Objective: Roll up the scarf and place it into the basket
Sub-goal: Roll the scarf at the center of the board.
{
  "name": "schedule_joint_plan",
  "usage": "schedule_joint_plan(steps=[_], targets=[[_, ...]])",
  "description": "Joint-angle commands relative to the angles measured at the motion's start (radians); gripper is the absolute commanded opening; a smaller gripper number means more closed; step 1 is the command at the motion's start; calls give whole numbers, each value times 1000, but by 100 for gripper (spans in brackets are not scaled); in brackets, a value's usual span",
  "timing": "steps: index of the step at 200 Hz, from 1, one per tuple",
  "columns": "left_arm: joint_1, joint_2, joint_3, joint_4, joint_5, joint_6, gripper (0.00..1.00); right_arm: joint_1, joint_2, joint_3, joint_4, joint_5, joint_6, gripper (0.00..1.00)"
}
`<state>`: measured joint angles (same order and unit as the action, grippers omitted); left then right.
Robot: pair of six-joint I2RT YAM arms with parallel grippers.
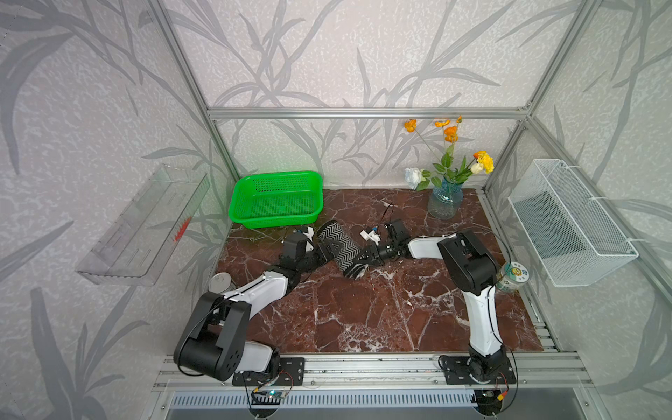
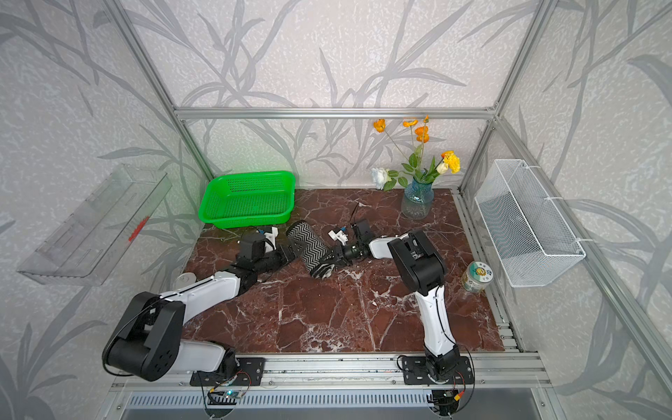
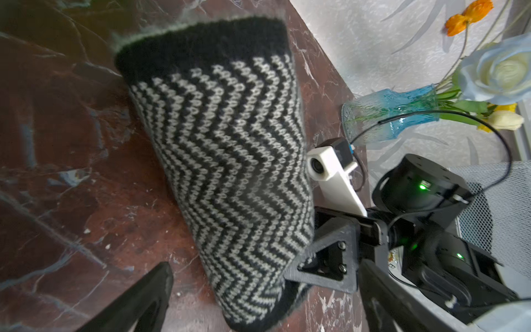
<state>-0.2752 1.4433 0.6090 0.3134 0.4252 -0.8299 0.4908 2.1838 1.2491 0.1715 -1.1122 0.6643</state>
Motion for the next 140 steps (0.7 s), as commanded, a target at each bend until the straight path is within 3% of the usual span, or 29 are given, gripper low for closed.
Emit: schedule_joint_plan(steps=[1, 32, 100, 122, 140], targets=[[-10, 82, 28, 75, -38, -27, 100, -6, 32, -16, 18, 20, 24, 28], [-30, 217, 93, 79, -60, -20, 100, -15, 43, -22, 24, 19, 31, 29], [-71, 446, 181, 239, 6, -67, 99, -17, 87, -25, 116, 1, 101, 31], [-79, 480, 194, 278, 26, -69, 95, -18, 99, -19, 130, -2, 112, 31], [-82, 509, 215, 289, 62, -69, 86, -17, 107, -18, 132, 2, 113, 31]])
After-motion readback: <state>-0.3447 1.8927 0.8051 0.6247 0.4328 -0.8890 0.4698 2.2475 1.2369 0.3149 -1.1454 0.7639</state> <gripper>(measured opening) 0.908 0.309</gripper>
